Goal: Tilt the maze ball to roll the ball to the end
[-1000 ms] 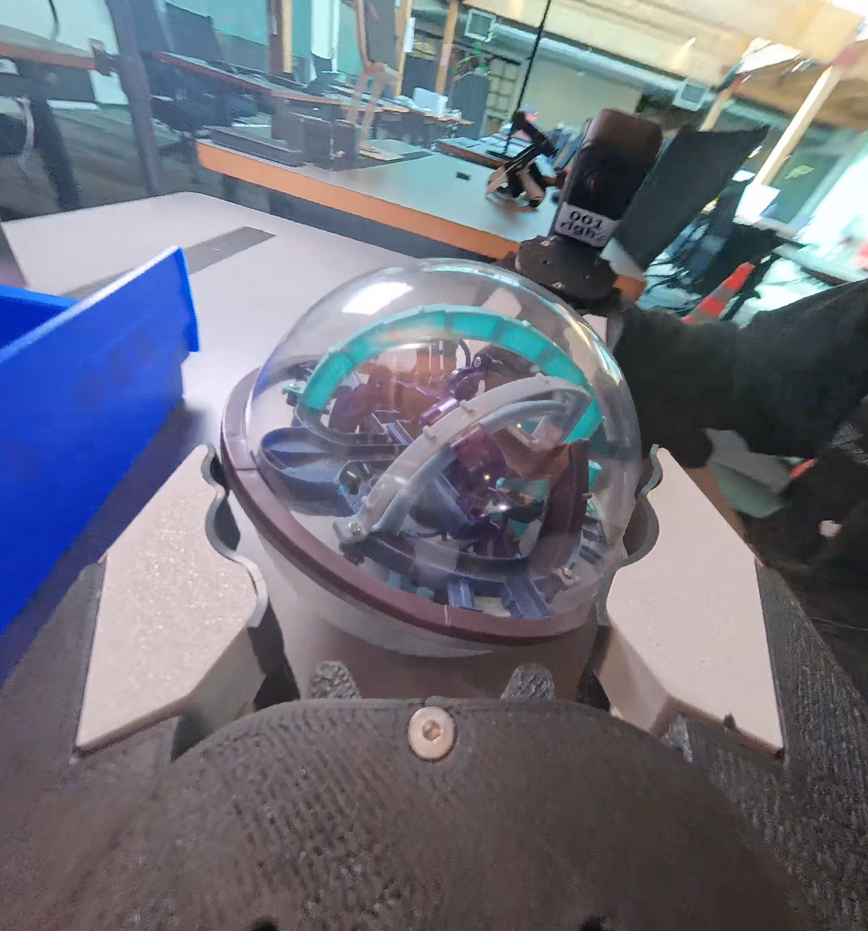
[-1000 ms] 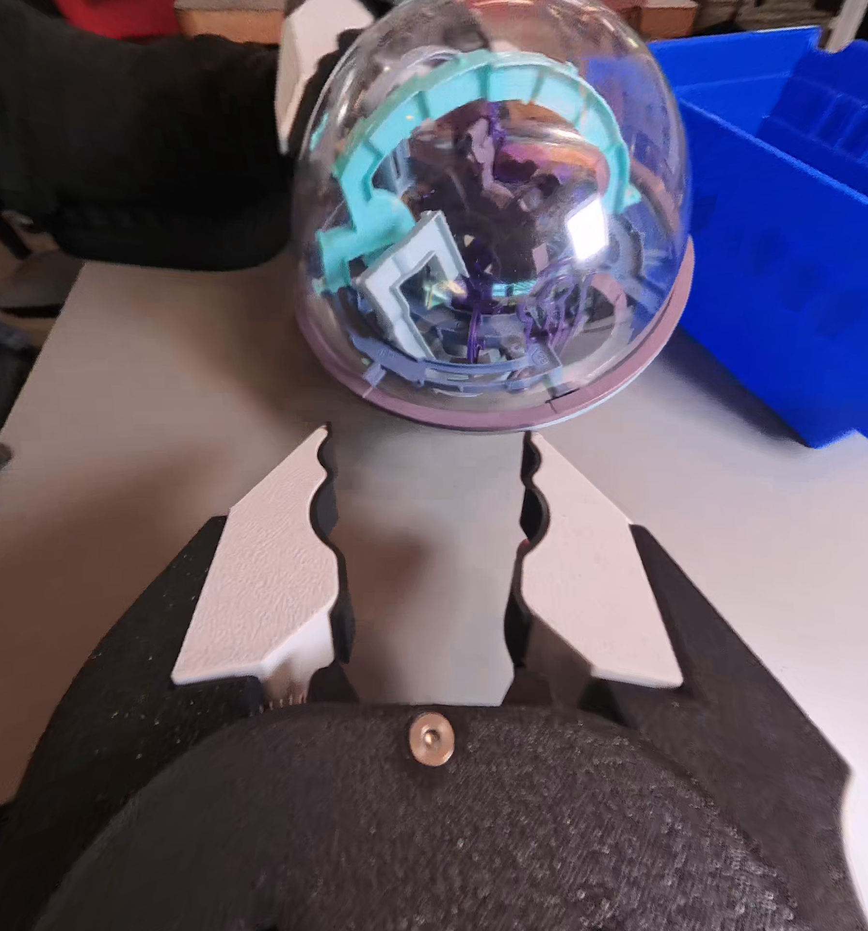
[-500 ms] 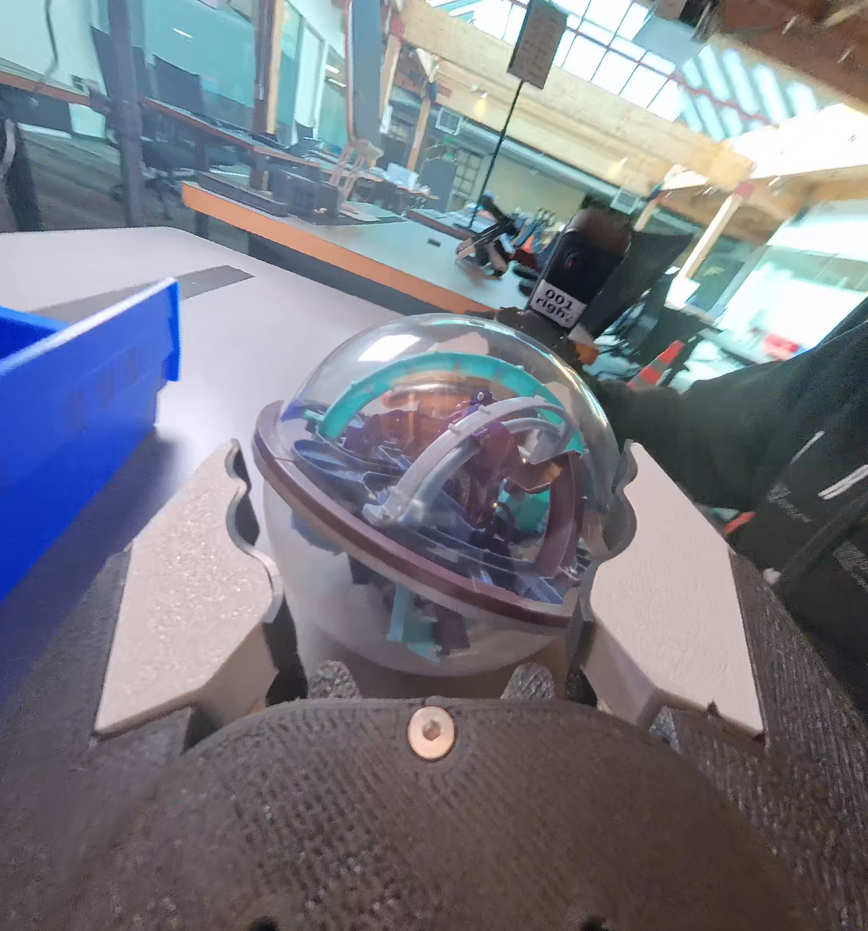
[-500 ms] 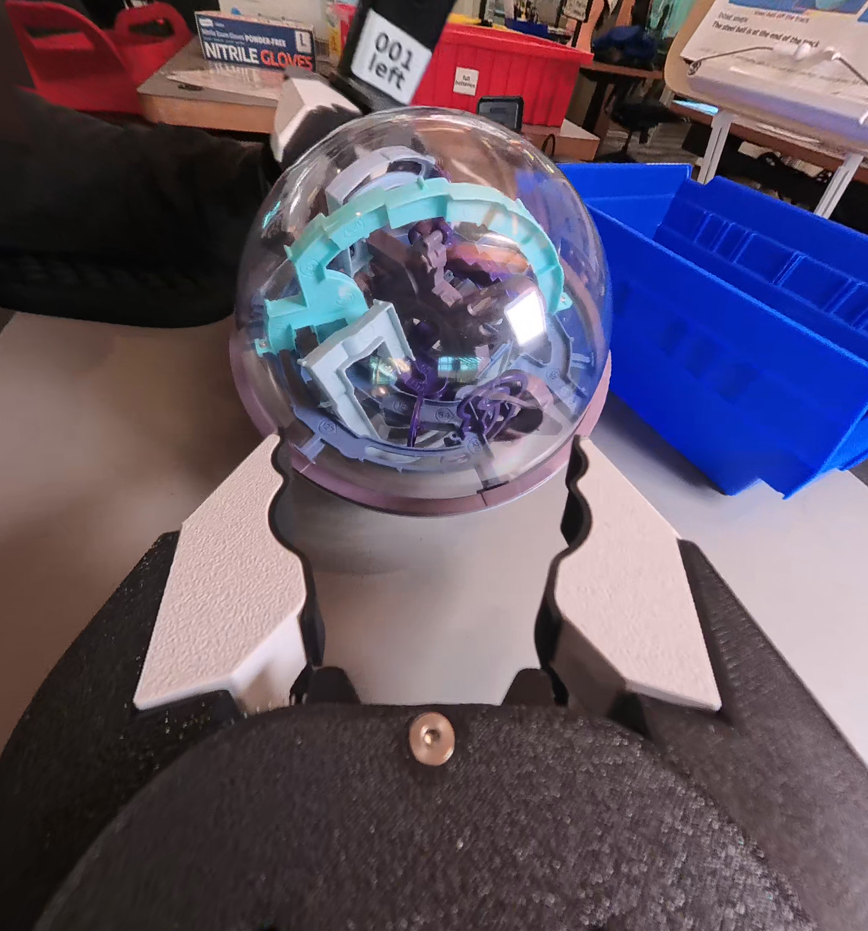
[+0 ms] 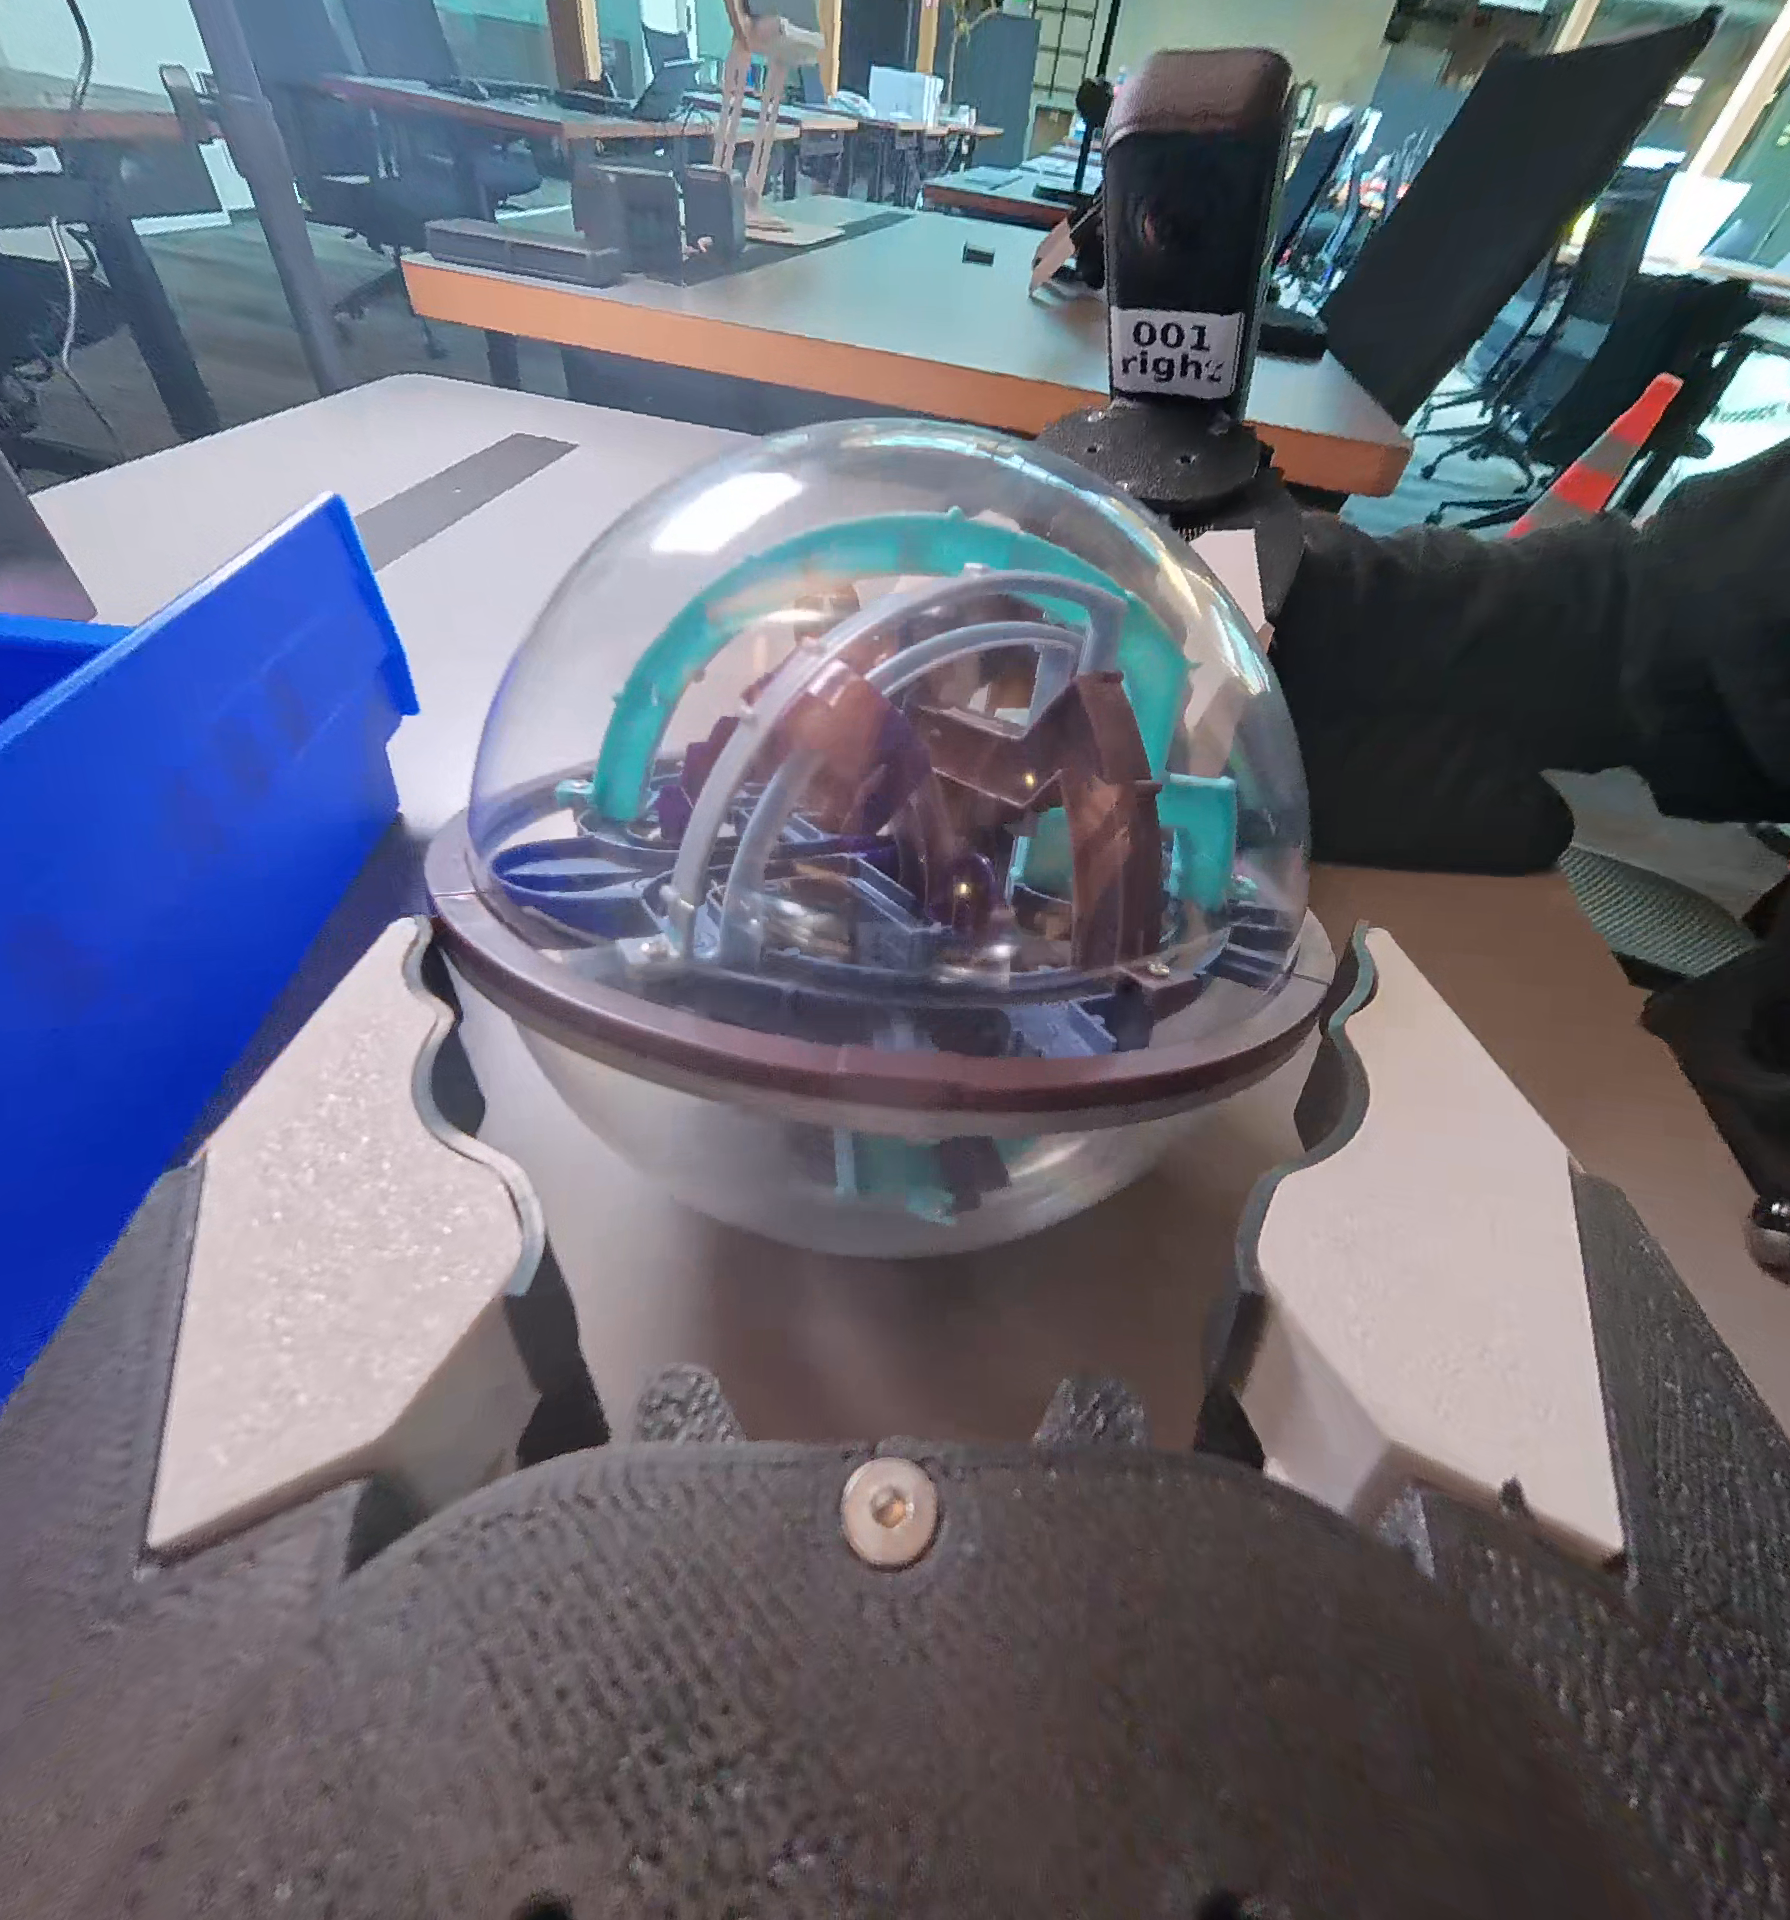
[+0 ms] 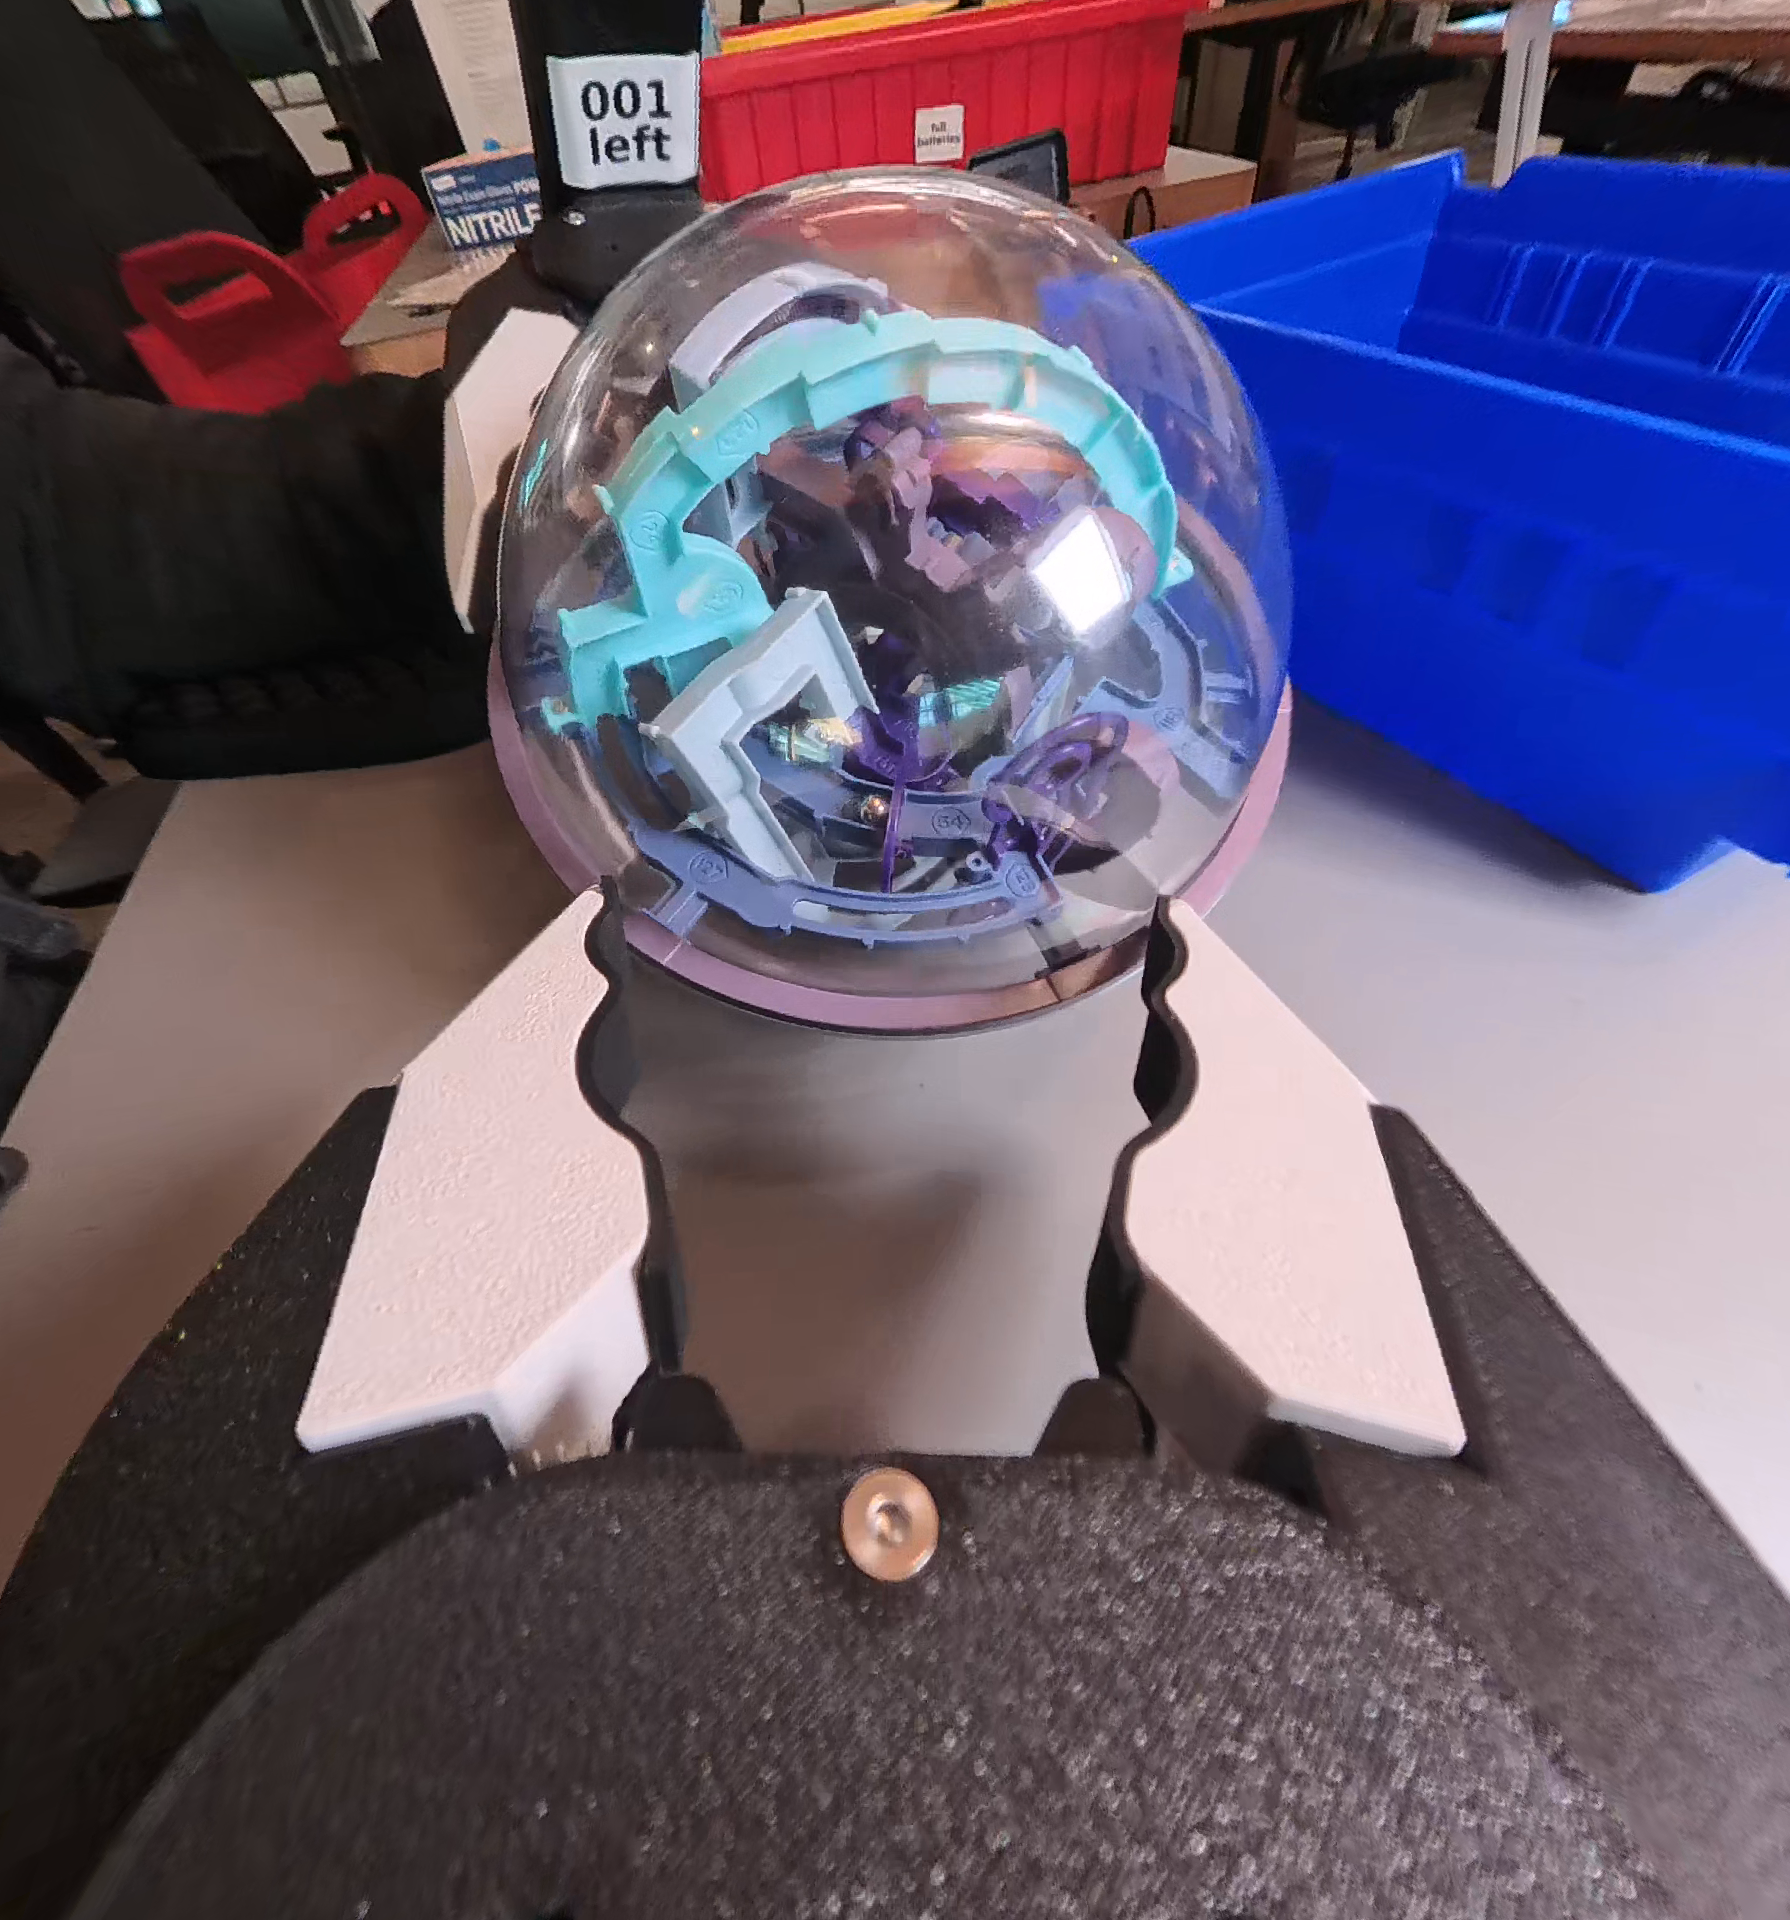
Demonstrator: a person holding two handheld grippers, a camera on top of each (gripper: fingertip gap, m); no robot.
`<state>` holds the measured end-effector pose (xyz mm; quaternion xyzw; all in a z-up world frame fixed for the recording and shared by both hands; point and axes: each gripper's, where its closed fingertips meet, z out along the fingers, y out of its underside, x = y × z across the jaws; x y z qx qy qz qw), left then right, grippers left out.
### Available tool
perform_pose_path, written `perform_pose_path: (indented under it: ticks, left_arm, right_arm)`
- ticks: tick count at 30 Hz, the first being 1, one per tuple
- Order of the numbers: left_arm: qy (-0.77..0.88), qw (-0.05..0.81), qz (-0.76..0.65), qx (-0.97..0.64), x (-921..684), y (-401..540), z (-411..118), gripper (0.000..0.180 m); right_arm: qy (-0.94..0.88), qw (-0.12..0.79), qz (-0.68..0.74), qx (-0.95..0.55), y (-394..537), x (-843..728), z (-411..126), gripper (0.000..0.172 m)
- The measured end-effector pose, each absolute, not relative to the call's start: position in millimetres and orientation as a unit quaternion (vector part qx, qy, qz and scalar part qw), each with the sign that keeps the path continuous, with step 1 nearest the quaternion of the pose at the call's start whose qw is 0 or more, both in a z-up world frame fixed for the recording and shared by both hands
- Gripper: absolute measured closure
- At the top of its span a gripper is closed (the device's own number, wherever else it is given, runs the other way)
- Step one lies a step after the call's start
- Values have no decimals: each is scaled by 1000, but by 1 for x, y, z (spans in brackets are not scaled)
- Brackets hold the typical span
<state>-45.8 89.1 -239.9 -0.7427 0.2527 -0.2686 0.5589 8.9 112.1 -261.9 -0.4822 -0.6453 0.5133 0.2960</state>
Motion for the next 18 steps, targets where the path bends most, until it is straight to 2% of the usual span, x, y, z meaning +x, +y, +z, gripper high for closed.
perform_pose_path:
  ticks: [2,4,6,10,15,18]
  left_arm:
    - [243,562,-281,-739,-47,88,-235,27]
    - [227,564,-320,-727,-49,84,-224,34]
    - [208,568,-330,-725,-53,85,-220,33]
    - [178,568,-349,-724,-58,90,-217,45]
    - [141,569,-379,-716,-59,100,-213,47]
    - [165,570,-363,-718,-68,93,-209,32]
  right_arm:
    - [-655,282,510,-482,108,10,-266,73]
    - [-683,266,492,-470,101,14,-275,86]
    - [-708,261,468,-460,95,16,-284,88]
    - [-715,322,429,-448,107,13,-276,69]
    - [-685,404,430,-428,117,10,-247,54]
    - [-682,426,420,-421,118,8,-244,53]
